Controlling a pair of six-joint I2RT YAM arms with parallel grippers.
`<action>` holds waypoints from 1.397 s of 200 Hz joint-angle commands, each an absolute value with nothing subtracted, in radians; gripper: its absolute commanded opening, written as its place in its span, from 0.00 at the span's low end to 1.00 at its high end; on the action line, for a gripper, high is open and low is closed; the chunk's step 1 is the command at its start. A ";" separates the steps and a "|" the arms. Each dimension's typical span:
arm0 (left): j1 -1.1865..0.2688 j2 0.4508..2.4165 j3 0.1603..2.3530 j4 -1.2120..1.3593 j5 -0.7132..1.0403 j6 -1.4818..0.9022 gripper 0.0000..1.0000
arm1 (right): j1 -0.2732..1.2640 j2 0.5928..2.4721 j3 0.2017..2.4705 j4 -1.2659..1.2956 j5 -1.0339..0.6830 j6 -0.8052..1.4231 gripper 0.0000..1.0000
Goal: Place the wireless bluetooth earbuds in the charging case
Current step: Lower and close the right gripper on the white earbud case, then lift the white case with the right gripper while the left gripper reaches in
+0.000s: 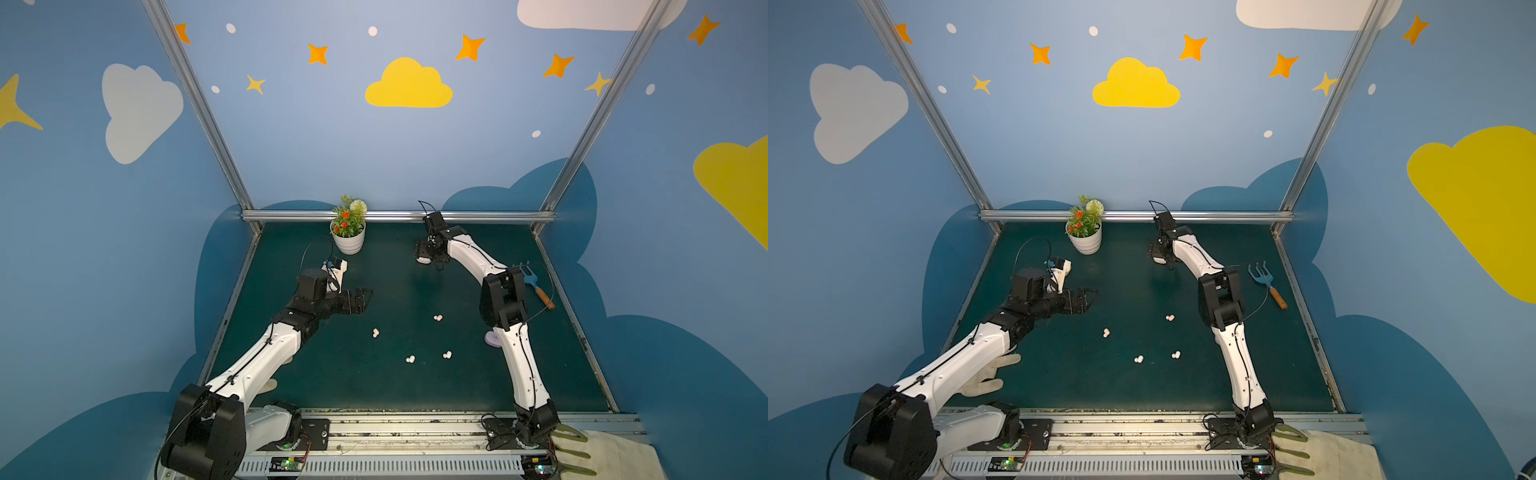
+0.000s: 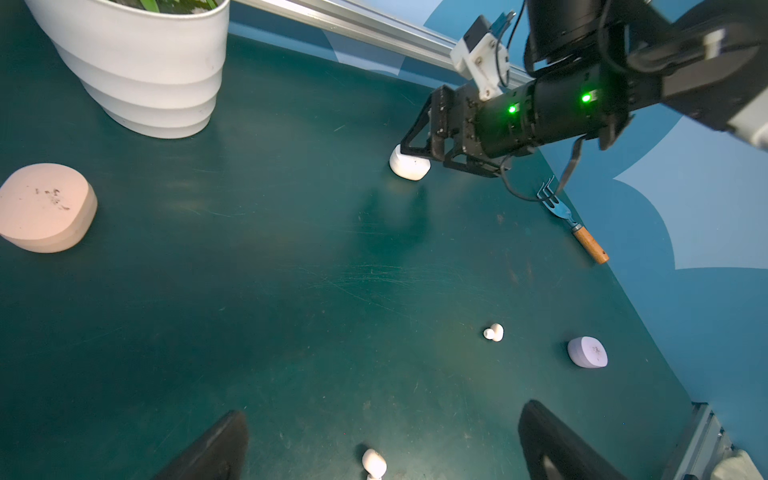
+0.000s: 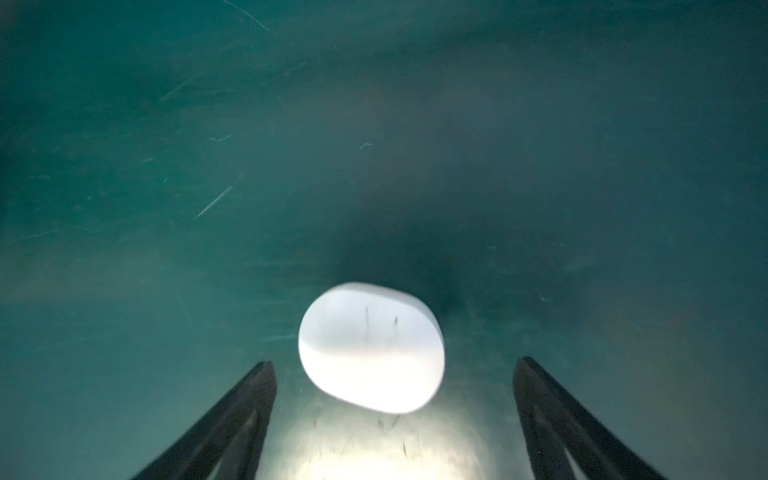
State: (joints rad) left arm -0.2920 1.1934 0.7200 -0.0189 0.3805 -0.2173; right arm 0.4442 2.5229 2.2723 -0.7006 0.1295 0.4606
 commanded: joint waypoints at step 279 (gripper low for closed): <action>-0.275 1.220 0.748 -0.007 0.499 -0.150 1.00 | 0.461 2.371 2.118 -0.679 0.104 0.477 0.58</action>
